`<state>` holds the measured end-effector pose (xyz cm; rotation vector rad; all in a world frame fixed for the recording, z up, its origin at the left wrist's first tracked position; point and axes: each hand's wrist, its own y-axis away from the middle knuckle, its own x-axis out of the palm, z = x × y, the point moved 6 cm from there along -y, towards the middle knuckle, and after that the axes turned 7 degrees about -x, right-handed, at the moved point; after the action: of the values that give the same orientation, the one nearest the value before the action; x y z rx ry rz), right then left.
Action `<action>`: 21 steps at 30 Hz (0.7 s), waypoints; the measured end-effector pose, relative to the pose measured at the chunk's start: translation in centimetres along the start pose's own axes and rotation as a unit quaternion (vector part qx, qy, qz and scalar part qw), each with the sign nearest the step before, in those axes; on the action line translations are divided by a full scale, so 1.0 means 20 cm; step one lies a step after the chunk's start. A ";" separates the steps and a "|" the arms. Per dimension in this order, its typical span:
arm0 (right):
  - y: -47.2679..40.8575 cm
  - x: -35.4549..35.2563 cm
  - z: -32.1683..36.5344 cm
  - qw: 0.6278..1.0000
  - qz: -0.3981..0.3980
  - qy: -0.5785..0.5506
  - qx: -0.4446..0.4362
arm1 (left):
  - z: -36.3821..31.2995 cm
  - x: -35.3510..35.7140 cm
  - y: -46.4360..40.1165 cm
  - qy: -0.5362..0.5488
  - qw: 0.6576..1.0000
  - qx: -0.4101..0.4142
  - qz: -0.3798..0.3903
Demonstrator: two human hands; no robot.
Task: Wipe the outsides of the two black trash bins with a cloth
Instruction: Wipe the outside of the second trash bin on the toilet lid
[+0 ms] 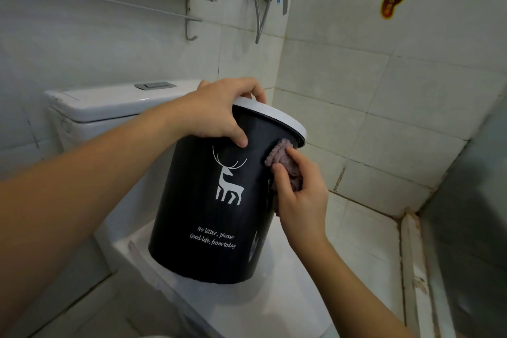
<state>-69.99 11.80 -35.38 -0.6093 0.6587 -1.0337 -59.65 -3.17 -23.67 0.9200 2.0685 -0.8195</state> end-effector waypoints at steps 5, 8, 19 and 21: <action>0.00 0.02 0.05 0.992 0.011 0.089 -0.089 | 0.02 -0.03 -0.01 0.027 0.999 0.006 0.029; -0.02 0.02 0.08 0.981 0.000 0.116 -0.153 | 0.03 -0.03 -0.01 0.041 0.999 0.015 0.031; -0.12 0.05 0.23 0.948 0.028 0.180 -0.262 | 0.03 -0.02 -0.05 0.076 0.995 0.049 0.050; -0.14 0.05 0.25 0.941 0.038 0.194 -0.273 | 0.03 -0.02 -0.05 0.073 0.995 0.050 0.055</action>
<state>-67.62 10.50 -30.30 -0.8587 1.3331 -0.9044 -59.98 -4.35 -23.45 1.1698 2.0942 -0.8248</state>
